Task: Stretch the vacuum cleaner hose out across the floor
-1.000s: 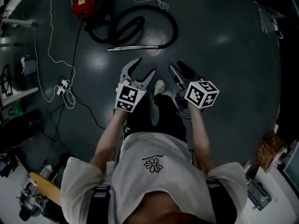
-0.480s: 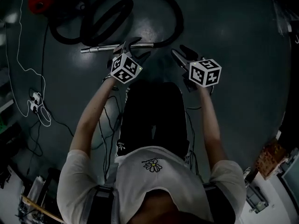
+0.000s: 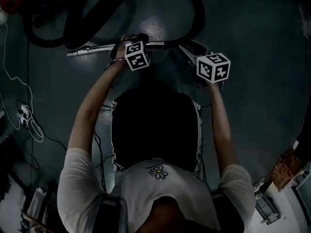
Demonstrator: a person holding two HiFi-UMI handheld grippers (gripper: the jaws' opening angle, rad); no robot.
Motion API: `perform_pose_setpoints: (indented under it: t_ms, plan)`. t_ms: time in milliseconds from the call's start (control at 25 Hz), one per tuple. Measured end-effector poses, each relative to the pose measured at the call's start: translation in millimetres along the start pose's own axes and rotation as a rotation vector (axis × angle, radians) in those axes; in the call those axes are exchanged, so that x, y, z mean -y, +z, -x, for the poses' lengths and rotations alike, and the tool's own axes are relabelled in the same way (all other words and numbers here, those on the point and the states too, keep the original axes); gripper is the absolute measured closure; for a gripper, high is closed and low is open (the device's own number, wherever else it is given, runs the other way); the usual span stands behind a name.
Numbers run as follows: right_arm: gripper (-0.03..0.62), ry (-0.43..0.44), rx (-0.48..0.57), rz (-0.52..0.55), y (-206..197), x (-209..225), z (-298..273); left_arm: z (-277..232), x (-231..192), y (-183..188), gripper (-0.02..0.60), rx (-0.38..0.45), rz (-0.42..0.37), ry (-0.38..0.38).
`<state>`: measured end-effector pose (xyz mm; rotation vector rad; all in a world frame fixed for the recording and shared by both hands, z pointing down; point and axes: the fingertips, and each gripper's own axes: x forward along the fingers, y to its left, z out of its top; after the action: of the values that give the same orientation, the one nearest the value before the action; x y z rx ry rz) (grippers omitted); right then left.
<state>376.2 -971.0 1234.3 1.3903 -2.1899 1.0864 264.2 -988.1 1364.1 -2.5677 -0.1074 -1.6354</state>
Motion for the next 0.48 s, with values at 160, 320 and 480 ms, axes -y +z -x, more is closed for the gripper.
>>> perform_pose_setpoints:
  t_ms: [160, 320, 480]
  plan:
    - [0.390, -0.004, -0.008, -0.016, -16.3, 1.2, -12.8, -19.6, -4.2, -20.4, 0.310, -0.065, 0.009, -0.013]
    - [0.390, -0.012, -0.019, -0.018, -22.8, 7.8, -21.1, -24.0, -4.1, -19.7, 0.310, -0.068, 0.001, -0.073]
    - [0.390, -0.011, -0.006, -0.020, -20.6, 5.2, -23.8, -22.9, -5.4, -19.0, 0.319, -0.079, -0.004, -0.133]
